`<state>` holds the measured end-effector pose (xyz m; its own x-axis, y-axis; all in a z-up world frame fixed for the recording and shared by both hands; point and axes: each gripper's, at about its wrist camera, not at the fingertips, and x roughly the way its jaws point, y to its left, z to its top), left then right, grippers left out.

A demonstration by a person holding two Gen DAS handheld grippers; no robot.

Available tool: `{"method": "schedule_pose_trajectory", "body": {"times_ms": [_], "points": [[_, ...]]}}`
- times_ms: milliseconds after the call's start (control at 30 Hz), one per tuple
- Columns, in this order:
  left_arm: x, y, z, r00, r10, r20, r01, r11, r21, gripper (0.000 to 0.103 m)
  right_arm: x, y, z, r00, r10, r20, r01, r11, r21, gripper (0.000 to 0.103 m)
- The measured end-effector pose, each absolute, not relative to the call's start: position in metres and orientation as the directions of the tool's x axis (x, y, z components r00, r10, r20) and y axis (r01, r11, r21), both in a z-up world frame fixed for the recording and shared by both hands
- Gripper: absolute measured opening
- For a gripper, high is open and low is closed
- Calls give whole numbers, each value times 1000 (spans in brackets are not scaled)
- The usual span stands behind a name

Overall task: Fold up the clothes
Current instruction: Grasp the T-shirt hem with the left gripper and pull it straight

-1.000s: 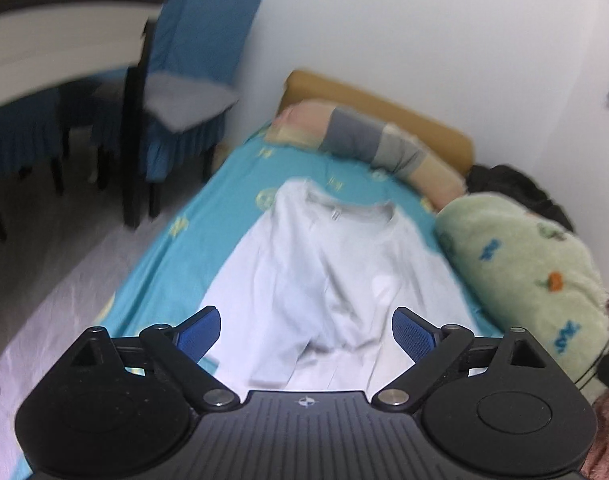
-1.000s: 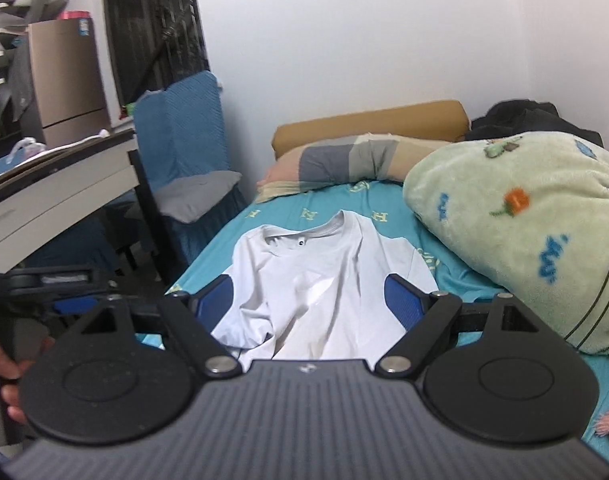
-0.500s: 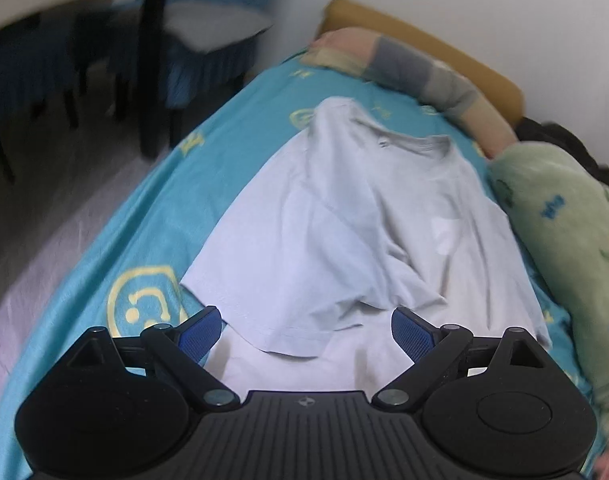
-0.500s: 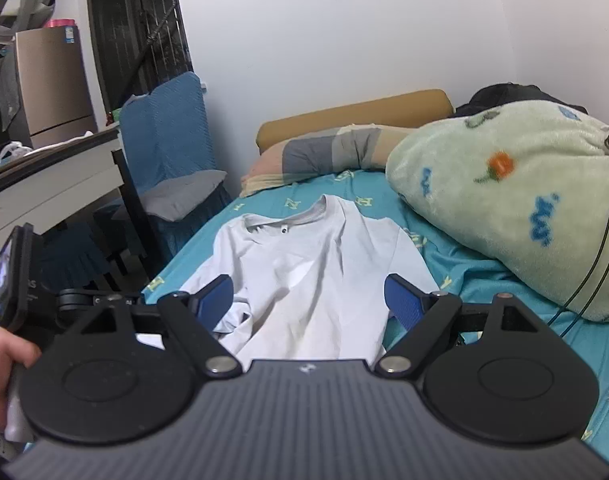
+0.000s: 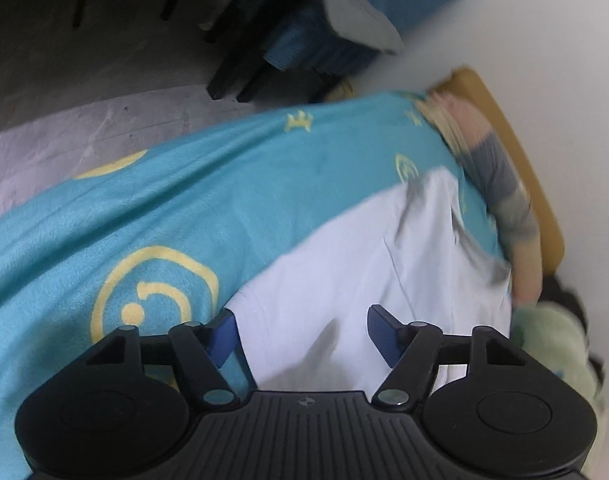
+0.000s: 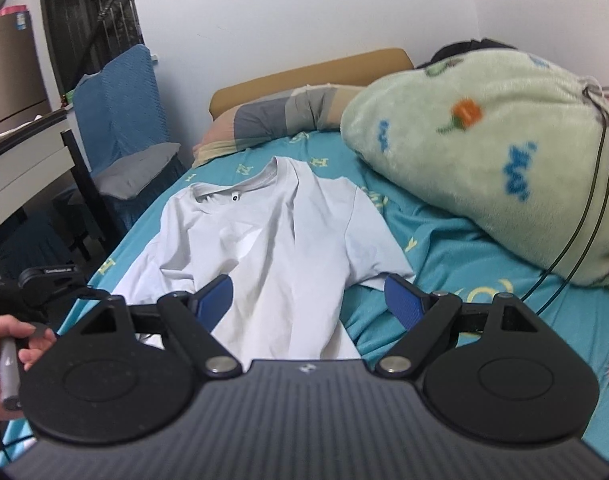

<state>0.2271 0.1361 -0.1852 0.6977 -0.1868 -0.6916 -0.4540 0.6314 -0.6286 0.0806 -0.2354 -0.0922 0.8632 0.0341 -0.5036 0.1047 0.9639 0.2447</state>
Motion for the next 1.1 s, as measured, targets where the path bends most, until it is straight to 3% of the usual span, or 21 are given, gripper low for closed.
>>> {"method": "schedule_pose_trajectory", "body": {"times_ms": [67, 133, 200, 300, 500, 833, 967, 1033, 1100], "points": [[229, 130, -186, 704, -177, -688, -454, 633, -627, 63, 83, -234, -97, 855, 42, -517, 103, 963, 247, 84], [235, 122, -185, 691, -144, -708, -457, 673, -582, 47, 84, -231, -99, 851, 45, -523, 98, 965, 243, 84], [241, 113, -185, 683, -91, -724, -456, 722, -521, 18, 85, -229, -101, 850, 39, -525, 94, 970, 225, 84], [252, 108, -184, 683, -38, -729, -459, 754, -470, 6, 87, -223, -105, 852, 15, -524, 90, 981, 175, 84], [297, 122, -135, 730, 74, -680, -415, 838, -354, 5, 89, -218, -112, 850, -1, -527, 84, 987, 134, 84], [435, 148, -46, 741, 382, -552, -453, 892, 10, 4, 104, -209, -115, 881, -27, -473, 86, 991, 102, 84], [473, 162, -63, 697, 458, -552, -497, 863, 89, 4, 117, -207, -125, 866, -8, -499, 82, 989, 125, 84], [478, 173, -81, 679, 433, -593, -492, 868, 70, 6, 124, -206, -127, 864, -4, -504, 85, 987, 136, 84], [473, 182, -97, 663, 408, -628, -491, 870, 46, 17, 129, -204, -129, 861, 0, -508, 85, 986, 144, 84]]}}
